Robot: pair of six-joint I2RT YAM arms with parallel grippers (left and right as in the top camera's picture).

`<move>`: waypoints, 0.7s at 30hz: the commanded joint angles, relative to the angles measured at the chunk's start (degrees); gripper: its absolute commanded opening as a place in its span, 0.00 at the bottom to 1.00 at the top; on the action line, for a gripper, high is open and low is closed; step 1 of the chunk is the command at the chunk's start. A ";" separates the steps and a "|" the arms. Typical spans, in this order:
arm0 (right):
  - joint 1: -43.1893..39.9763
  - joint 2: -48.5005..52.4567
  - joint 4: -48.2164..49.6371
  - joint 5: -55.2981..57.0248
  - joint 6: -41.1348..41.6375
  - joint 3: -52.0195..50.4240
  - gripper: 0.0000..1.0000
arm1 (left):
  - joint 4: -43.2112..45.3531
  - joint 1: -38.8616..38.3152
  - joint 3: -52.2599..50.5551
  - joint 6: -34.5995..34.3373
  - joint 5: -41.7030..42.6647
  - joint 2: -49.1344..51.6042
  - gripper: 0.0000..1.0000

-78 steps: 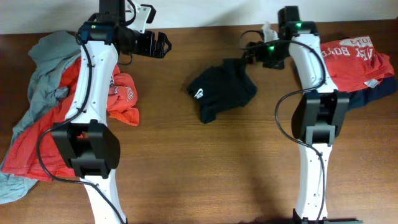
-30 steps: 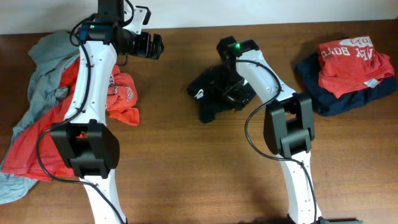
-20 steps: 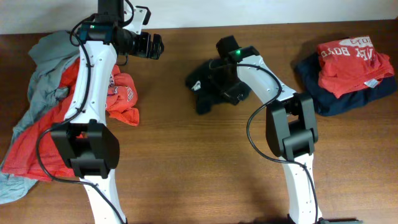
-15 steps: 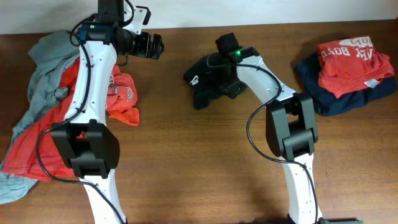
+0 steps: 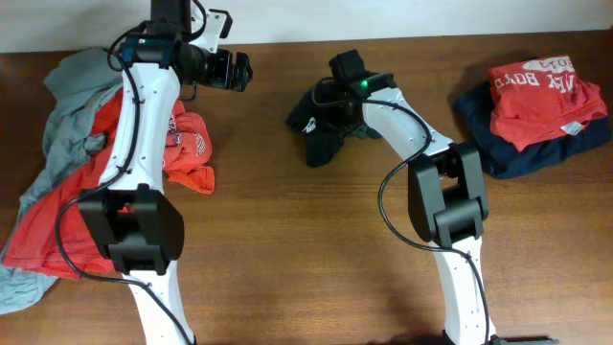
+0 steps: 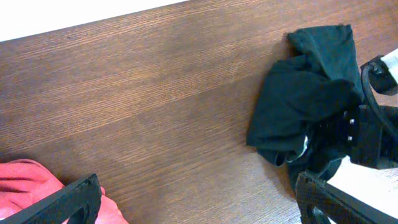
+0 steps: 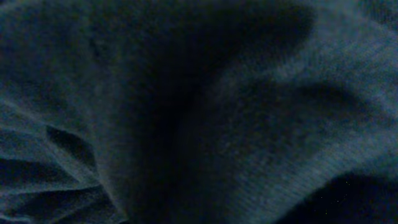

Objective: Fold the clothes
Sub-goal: 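Lift the black bundle and carry it right to the navy stack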

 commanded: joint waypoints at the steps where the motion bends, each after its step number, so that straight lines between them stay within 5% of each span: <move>1: -1.42 -1.01 -1.46 4.22 -6.86 -0.11 0.04 | 0.07 0.20 0.85 1.18 -0.39 0.02 0.99; 8: -6.38 -9.25 -3.39 -1.73 -16.11 -0.11 0.04 | 0.07 0.20 0.85 1.18 -0.39 0.02 0.99; 21: -25.29 -22.16 -4.09 -26.62 -15.67 -0.11 0.04 | -0.07 0.20 0.85 1.18 -2.32 0.02 0.99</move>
